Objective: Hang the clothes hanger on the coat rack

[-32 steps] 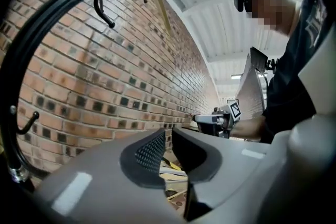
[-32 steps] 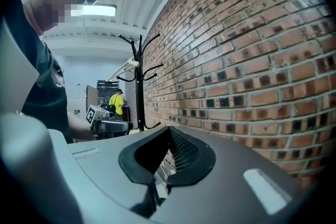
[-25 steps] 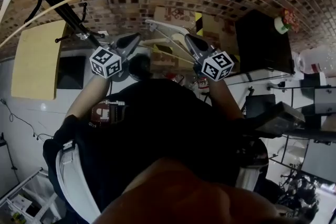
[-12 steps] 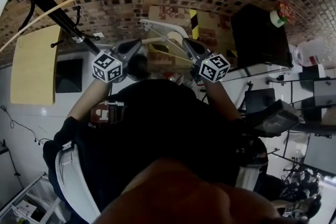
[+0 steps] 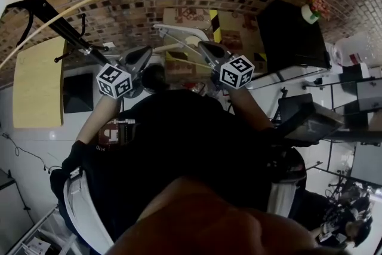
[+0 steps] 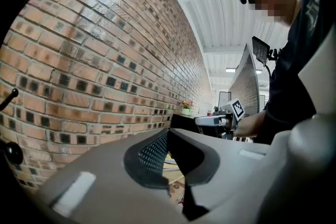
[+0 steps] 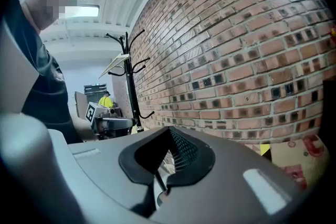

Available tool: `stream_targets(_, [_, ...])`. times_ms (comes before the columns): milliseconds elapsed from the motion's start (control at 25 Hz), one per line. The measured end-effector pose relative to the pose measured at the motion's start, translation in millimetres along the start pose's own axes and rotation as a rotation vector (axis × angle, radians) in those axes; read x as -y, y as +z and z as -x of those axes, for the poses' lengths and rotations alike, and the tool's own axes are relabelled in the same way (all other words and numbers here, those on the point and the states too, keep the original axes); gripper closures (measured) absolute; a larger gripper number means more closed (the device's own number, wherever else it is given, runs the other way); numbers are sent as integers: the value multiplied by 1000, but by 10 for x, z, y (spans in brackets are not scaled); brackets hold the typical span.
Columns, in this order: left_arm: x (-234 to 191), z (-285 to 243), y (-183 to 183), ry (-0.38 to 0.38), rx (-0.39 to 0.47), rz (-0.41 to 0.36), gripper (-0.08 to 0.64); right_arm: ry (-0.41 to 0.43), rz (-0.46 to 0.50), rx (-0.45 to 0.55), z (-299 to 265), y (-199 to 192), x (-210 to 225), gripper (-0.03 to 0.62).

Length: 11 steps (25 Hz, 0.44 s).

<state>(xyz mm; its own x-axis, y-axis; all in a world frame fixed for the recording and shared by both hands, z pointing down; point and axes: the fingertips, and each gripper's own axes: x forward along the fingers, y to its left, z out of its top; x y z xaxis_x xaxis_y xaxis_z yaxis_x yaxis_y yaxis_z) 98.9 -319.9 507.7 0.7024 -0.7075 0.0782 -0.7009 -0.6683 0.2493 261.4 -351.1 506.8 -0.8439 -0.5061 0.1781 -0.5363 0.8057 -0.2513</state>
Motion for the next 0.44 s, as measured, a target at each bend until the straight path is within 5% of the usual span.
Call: stream_targets(440, [-6,28,6,21,6,-3,558,38,24,-6,-88,45,-27,580])
